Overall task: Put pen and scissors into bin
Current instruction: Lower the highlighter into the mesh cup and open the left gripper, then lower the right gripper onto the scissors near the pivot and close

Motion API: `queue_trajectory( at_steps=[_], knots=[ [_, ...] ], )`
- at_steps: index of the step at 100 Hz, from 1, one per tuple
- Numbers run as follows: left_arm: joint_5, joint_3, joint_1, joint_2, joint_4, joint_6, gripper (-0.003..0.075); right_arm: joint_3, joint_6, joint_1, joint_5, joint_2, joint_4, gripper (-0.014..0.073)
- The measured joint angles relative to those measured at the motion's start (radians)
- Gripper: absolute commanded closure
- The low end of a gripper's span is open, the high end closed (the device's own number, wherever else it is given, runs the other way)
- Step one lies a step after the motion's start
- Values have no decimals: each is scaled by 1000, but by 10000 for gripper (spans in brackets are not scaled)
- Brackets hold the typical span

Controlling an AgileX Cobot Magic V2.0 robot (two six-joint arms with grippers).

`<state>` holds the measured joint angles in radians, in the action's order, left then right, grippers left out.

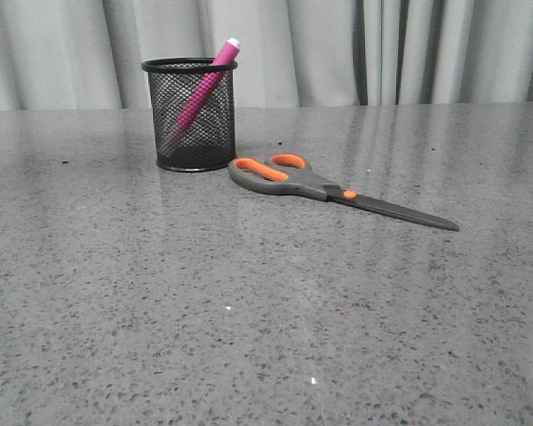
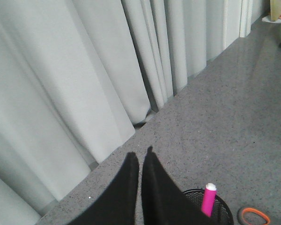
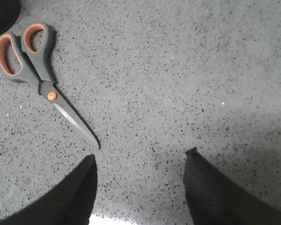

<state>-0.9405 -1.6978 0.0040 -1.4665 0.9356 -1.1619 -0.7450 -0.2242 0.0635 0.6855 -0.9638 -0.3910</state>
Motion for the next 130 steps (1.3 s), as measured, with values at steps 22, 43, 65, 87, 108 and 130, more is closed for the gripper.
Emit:
queue_trajectory(
  at_steps=[22,43,65,87,108,130],
  knots=[
    [15,127,15,158,-65,75,740,0,-59,39,5,0,-23,223],
    [180,434,15,341,-76,82,740,-76,-198,186,44,-48,-25,223],
    [257,683,15,506,-78,83,740,-241,-275,313,80,-233,-27,223],
    [312,792,15,645,-78,83,739,-406,-341,364,93,-449,-19,223],
    [338,823,24,718,-107,90,739,-539,-349,364,141,-631,25,223],
    [338,827,33,718,-114,90,739,-616,-349,366,190,-750,52,223]
  ],
)
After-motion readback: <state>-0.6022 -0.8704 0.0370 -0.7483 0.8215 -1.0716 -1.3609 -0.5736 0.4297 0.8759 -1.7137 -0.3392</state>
